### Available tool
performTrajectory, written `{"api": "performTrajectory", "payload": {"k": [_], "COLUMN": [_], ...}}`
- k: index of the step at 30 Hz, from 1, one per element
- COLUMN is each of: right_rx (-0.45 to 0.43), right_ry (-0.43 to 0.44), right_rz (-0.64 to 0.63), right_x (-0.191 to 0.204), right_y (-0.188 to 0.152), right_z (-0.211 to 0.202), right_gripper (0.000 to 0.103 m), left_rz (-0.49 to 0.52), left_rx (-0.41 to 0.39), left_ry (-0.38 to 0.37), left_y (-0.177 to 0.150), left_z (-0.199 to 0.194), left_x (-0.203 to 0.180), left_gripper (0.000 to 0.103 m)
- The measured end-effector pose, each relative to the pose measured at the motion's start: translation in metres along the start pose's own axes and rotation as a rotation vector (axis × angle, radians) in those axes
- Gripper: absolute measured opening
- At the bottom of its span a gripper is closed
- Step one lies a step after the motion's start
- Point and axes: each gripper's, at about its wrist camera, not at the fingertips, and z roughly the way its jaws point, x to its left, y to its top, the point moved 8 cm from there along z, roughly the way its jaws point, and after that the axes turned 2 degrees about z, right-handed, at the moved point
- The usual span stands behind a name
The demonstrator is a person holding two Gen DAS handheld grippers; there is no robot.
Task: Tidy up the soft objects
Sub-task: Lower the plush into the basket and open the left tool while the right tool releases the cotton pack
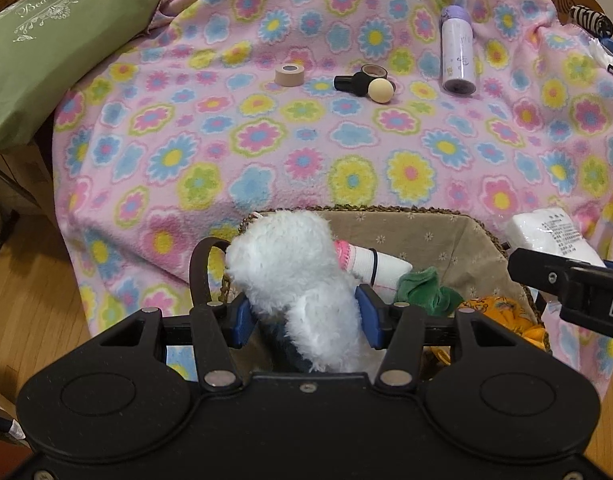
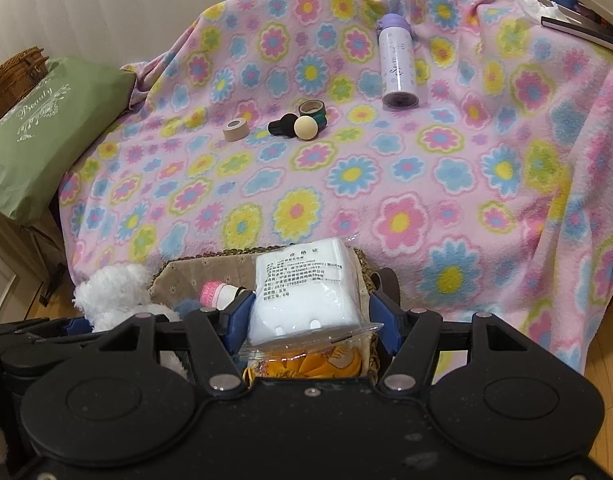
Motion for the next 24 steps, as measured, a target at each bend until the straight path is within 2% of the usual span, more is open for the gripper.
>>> {"api": "performTrajectory", "payload": {"k": [17,22,24], "right_rx": [0.011,0.010,0.009], "right_ry": [0.007,0.006,0.007], "right_rz": [-0.005,-0.004,-0.004], "right_x": [-0.0010,-0.0008,-0.0006], "right_y": [-0.0026,-0.0030,-0.0031], "right_z": [0.0009,0.0008,0.0008], "right_gripper": [0.063,0.065,0.070], "left_rz": [-0.022,-0.019,-0.012], "left_rx": [0.011,-0.001,-0.010], "left_ry": [0.009,0.017,0.023], "left_y": [-0.0032,-0.0023,-0.0015], "left_z": [0.0037,0.0016,0.0000], "left_x": [0.0048,0.0050,0.0044], "left_gripper": [0.053,0.063,0.066]}}
